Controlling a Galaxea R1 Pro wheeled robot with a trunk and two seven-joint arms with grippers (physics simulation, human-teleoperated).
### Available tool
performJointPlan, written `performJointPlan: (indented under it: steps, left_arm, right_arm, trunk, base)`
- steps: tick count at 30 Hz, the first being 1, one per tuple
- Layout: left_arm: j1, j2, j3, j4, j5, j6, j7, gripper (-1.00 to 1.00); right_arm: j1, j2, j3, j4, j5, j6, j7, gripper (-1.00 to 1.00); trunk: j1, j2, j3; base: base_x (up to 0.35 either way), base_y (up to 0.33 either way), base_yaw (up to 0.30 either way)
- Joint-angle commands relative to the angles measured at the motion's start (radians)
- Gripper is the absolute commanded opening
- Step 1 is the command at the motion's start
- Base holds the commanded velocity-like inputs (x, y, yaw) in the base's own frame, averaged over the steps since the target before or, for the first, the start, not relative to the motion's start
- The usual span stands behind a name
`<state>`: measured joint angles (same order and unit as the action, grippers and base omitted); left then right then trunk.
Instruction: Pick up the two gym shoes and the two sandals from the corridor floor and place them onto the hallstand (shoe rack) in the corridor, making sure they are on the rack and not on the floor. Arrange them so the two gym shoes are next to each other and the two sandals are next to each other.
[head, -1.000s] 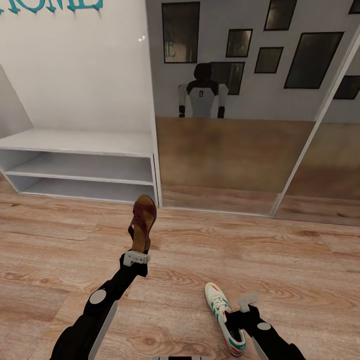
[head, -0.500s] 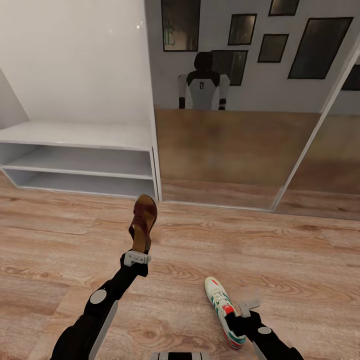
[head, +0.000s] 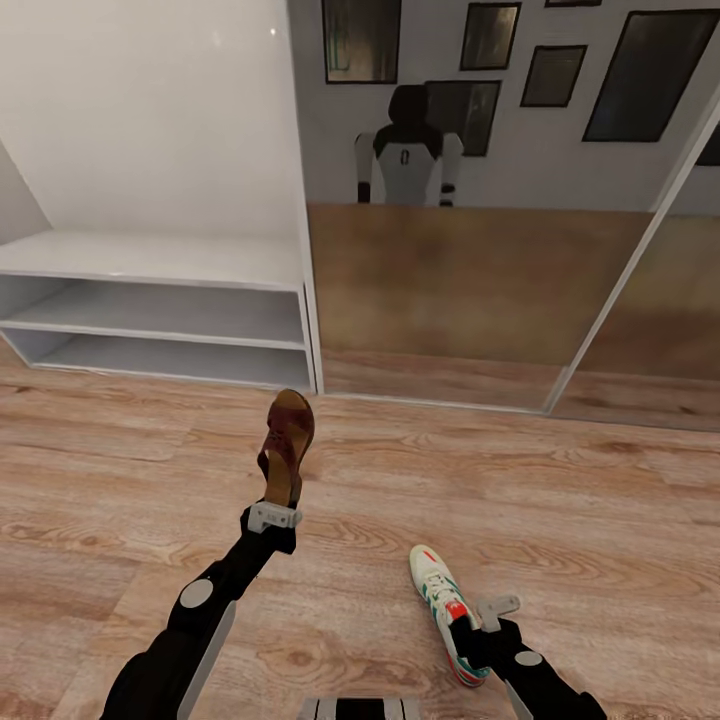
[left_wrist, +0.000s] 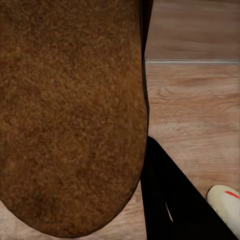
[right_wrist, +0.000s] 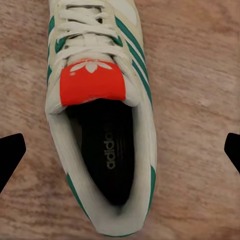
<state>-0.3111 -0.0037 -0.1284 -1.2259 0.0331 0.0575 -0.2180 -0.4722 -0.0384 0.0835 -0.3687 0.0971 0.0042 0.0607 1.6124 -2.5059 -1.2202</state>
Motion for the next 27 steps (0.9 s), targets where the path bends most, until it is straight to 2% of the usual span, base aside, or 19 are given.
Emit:
performJointPlan:
  steps: [1,9,27]
  left_arm:
    - [0.000,0.000,0.001,0.001,0.001,0.005,-0.005,-1.00]
    - [0.000,0.001,0.002,0.005,0.001,0.005,-0.006,-1.00]
    - [-0.002,0.001,0.003,0.012,0.002,0.005,-0.006,-1.00]
  right_arm:
    - [0.000,-0.001,0.002,-0.010,0.011,0.001,0.001,1.00]
    - [0.000,-0.002,0.002,-0.043,0.012,0.002,0.002,1.00]
    - [0.000,-0.003,0.001,-0.046,0.012,0.001,0.002,1.00]
  trunk:
    - [0.000,-0.001,-0.005]
    - [0.000,-0.001,-0.011]
    - [0.008,-0.005,-0.099]
  base:
    - [0.000,0.000,0.000]
    - [0.000,0.000,0.000]
    - [0.000,0.000,0.000]
